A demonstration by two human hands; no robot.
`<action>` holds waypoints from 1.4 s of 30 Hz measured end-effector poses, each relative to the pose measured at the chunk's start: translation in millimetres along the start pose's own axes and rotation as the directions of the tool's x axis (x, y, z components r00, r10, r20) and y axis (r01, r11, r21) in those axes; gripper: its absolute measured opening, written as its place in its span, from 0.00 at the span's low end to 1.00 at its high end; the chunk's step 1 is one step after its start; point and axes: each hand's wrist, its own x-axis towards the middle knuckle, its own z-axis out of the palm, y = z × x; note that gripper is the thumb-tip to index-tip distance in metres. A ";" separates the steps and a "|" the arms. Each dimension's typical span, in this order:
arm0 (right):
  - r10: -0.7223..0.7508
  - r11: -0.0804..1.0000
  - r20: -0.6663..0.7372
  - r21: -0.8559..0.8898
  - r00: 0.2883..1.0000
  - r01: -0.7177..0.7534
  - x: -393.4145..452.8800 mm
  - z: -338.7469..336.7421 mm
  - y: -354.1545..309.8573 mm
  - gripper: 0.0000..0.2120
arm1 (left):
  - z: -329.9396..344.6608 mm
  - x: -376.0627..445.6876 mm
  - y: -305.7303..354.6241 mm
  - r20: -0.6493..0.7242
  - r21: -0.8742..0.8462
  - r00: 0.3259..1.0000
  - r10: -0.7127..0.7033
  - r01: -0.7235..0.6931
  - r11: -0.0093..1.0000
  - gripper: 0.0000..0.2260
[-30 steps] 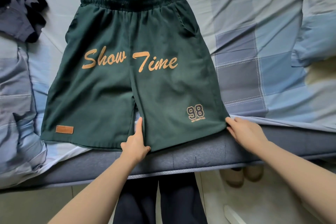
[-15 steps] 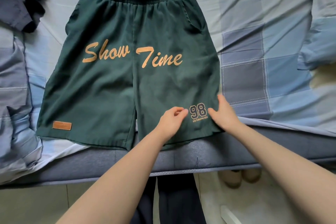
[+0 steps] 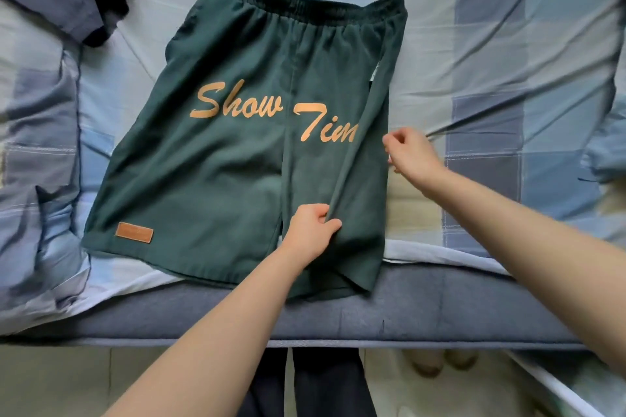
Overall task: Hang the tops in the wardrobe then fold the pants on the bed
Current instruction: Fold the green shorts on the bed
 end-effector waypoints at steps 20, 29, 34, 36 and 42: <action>-0.016 0.999 -0.329 0.035 0.944 0.029 129.3 67.8 -191.9 0.22 | -191.8 -38.8 -103.2 -0.053 0.146 0.999 -0.004 0.012 0.989 0.11; -0.025 0.967 -0.208 0.243 0.978 0.077 115.7 139.9 -297.0 0.15 | -311.7 -34.9 -144.3 -0.466 0.278 0.882 -0.073 0.224 0.934 0.02; -0.017 0.961 -0.167 0.268 0.986 0.062 126.0 163.9 -331.2 0.11 | -335.8 -19.9 -149.4 -0.452 0.402 0.891 -0.046 0.250 0.881 0.05; -0.021 0.972 -0.122 0.230 0.992 0.049 128.1 171.2 -337.6 0.14 | -337.5 -14.6 -151.6 -0.419 0.460 0.907 -0.042 0.253 0.851 0.06; -0.225 0.959 -0.094 0.153 0.970 0.237 113.4 175.4 -313.9 0.12 | -331.1 -6.5 -151.9 -0.371 0.527 0.928 0.016 0.197 0.827 0.14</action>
